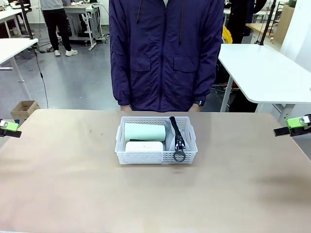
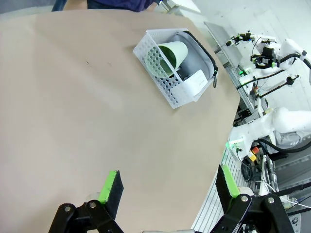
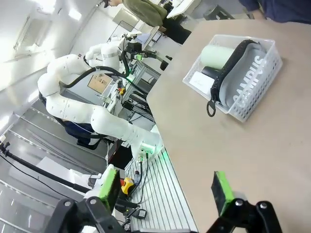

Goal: Efficiently arrange items inside the basket to fit them all.
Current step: Pick up the Reusable plastic cup and place it inside the Organizing basket.

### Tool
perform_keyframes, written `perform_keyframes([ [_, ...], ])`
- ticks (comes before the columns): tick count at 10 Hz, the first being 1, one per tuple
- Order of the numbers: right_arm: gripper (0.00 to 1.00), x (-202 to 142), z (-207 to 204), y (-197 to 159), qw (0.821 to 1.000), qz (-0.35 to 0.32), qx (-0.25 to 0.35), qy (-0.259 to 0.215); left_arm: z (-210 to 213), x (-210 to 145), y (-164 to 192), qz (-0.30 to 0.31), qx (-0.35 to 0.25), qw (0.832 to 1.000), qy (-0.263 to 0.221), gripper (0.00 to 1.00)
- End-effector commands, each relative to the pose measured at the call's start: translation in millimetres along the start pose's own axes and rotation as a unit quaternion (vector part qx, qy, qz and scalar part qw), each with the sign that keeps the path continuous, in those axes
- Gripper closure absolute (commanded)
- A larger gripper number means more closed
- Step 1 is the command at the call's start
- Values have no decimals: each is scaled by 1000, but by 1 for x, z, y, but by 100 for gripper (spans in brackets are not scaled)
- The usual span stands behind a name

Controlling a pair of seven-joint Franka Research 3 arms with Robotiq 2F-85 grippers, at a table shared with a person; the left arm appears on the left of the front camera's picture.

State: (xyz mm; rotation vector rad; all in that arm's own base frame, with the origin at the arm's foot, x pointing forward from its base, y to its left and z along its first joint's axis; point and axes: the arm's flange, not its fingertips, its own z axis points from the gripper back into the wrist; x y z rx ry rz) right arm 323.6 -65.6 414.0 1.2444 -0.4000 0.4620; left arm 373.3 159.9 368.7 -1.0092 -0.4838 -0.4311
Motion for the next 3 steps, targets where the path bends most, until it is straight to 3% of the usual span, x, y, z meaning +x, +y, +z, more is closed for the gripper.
perform_keyframes([
  [1, 0, 1, 0, 3, 1000, 3, 4, -3, 0, -1, -3, -1, 0, 1000, 1, 0],
  [3, 0, 1, 0, 3, 1000, 3, 4, -3, 0, -1, -3, -1, 0, 1000, 1, 0],
])
